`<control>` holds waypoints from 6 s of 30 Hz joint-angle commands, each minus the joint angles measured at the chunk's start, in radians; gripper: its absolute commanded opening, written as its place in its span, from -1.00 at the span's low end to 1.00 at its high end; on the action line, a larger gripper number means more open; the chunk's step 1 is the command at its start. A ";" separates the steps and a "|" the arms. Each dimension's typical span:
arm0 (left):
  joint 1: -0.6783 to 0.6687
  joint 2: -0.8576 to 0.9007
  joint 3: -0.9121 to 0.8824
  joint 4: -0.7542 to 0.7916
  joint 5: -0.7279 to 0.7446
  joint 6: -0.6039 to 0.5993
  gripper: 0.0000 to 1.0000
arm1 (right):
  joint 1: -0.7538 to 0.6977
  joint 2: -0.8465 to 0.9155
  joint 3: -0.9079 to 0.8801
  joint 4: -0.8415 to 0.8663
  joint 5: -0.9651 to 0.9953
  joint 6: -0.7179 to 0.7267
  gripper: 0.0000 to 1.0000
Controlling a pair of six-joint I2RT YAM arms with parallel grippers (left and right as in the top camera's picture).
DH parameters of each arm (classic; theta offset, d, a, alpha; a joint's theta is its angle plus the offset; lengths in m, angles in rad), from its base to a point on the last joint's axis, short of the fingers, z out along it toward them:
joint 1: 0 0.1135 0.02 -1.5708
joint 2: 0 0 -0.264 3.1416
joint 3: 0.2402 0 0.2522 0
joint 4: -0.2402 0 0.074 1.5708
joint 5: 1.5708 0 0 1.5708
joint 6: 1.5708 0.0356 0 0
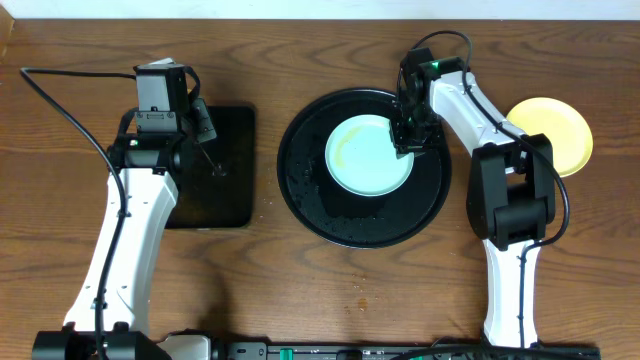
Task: Clean dirty plates on tray and stack at the side
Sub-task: 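Bring the sponge with the left gripper back onto the light-blue plate, then scrub the light-blue plate with the sponge while the right gripper holds it, then withdraw the left gripper with the sponge to the black tray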
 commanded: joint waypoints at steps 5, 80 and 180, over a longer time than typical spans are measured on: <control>0.006 0.014 0.007 0.012 -0.055 0.025 -0.85 | 0.013 0.042 -0.028 0.011 0.010 -0.013 -0.41; -0.486 0.922 0.782 -0.498 0.333 0.173 -0.85 | 0.013 0.042 -0.028 0.019 0.009 -0.016 -0.41; -0.062 0.522 0.298 -0.499 0.166 0.071 -0.78 | 0.056 0.038 -0.068 0.120 0.002 -0.016 -0.98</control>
